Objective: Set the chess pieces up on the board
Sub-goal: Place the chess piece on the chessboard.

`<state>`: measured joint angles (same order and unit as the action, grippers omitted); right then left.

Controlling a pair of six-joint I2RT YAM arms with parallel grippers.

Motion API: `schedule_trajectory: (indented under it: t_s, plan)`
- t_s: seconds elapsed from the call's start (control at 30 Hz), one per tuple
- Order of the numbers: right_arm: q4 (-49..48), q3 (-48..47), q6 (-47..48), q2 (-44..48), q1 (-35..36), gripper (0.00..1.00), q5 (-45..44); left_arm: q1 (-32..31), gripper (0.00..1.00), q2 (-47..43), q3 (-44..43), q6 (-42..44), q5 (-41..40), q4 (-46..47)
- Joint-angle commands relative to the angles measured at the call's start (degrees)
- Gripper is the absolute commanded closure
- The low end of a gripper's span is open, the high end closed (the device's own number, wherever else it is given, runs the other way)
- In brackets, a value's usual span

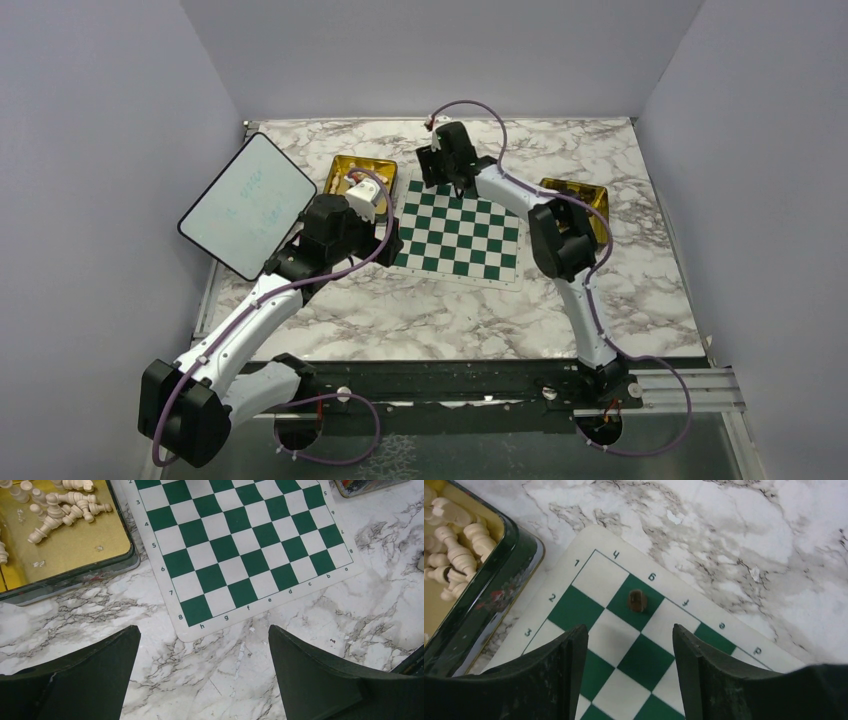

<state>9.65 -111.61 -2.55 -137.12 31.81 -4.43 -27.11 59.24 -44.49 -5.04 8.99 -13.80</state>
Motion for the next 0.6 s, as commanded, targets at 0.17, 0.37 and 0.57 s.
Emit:
schedule_trajectory:
  t_s: [0.17, 0.37, 0.57]
  plan:
    - [2.89, 11.66, -3.58, 19.42, 0.2, 0.34, -3.9, 0.13, 0.01, 1.13, -1.33, -2.74, 0.94, 2.75]
    - [8.11, 18.41, -3.48, 27.87, -0.71, 0.39, -9.91, 0.13, 0.01, 1.91, -4.1, -4.56, -1.52, 3.16]
    - [11.76, 26.04, -6.14, 36.39, -4.92, 0.43, -12.53, 0.18, 0.01, 4.35, -6.89, -4.82, 1.57, 1.51]
